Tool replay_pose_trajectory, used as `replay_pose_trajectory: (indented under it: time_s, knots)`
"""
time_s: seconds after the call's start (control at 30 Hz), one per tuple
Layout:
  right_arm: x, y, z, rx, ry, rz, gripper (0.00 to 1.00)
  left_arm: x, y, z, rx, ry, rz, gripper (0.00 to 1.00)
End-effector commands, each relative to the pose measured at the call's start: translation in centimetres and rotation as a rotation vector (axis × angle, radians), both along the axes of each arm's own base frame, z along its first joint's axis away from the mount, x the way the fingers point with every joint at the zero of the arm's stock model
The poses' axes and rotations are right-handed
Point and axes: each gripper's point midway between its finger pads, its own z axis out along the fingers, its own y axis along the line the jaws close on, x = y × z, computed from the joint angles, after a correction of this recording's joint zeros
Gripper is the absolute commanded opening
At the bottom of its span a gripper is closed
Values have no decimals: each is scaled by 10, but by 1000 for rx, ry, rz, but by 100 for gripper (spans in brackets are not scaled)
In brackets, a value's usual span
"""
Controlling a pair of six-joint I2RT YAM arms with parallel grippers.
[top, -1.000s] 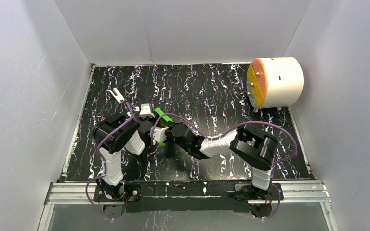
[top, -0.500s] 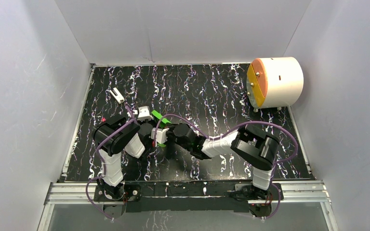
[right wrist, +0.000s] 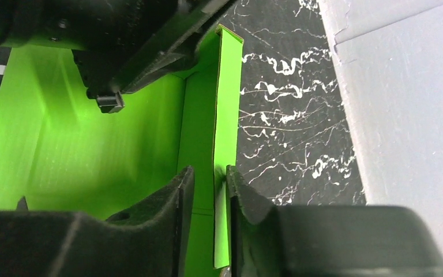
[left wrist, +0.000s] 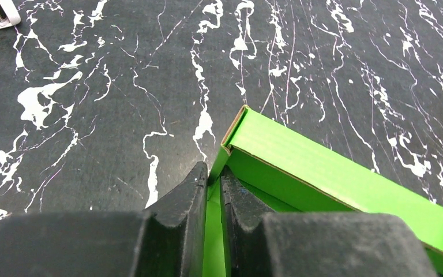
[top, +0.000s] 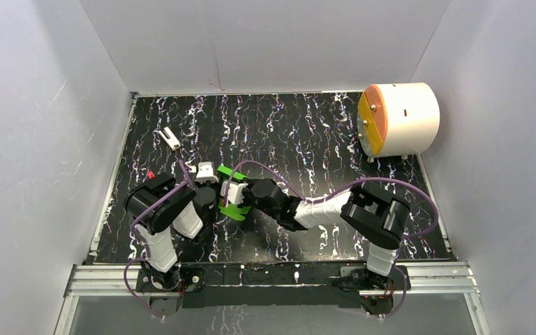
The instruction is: Fold the paper box
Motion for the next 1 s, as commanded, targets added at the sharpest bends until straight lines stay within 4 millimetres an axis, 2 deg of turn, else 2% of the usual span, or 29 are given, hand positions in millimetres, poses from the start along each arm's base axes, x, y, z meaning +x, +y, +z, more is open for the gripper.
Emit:
replay_pose_trajectory:
  time_s: [0.0, 0.33, 0.5, 0.73, 0.97]
  knots:
    - [-7, -3, 23, 91, 62, -25, 37, -5, -8, 53, -74, -184, -55, 0]
    - [-21, -19, 63, 285, 143, -47, 66, -15, -6, 47, -52, -158, -86, 0]
    - [-21, -27, 71, 373, 223, -95, 70, -20, -6, 46, -60, -143, -101, 1]
    - [-13, -37, 77, 468, 279, -175, 75, -28, -4, 48, -58, -118, -113, 18]
    - [-11, -42, 74, 507, 336, -210, 76, -42, -5, 45, -115, -42, -138, 30]
